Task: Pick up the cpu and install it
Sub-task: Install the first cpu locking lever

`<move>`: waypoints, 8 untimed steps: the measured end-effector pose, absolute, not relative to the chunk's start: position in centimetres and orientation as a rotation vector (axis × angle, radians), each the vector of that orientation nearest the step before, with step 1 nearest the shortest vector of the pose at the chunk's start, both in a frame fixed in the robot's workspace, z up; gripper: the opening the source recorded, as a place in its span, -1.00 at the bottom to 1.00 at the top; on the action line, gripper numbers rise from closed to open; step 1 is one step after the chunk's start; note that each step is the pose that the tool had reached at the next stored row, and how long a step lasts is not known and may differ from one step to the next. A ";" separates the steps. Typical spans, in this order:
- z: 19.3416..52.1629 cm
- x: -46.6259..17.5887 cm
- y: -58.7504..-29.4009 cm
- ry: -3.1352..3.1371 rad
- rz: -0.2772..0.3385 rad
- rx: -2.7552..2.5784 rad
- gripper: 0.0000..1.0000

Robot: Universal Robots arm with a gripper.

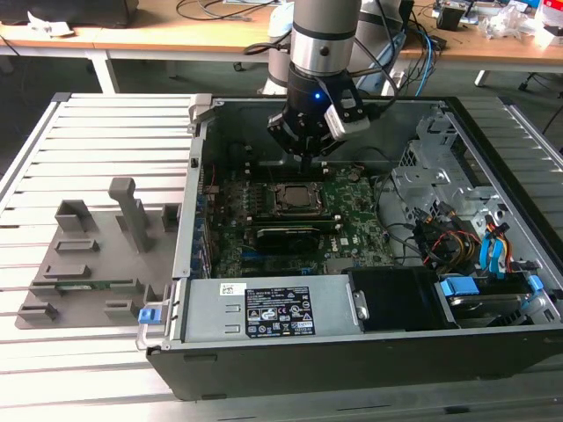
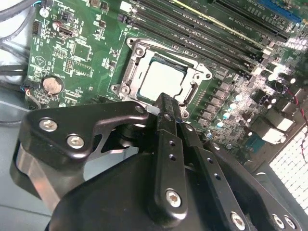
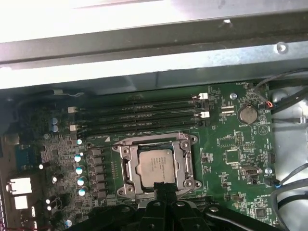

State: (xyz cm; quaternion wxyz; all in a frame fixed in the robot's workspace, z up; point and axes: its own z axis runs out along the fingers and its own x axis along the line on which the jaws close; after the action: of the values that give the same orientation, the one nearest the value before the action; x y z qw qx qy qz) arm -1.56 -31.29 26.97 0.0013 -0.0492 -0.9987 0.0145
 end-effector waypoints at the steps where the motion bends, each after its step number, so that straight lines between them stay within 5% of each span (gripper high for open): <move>1: 27.0 -1.6 -31.3 -3.136 0.045 -0.141 -0.79; 8: 27.0 -1.6 -31.3 -3.140 0.046 0.021 -0.79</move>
State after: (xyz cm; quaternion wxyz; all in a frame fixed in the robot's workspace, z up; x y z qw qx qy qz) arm -1.56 -31.29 26.97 0.0004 0.0066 -0.9999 0.0145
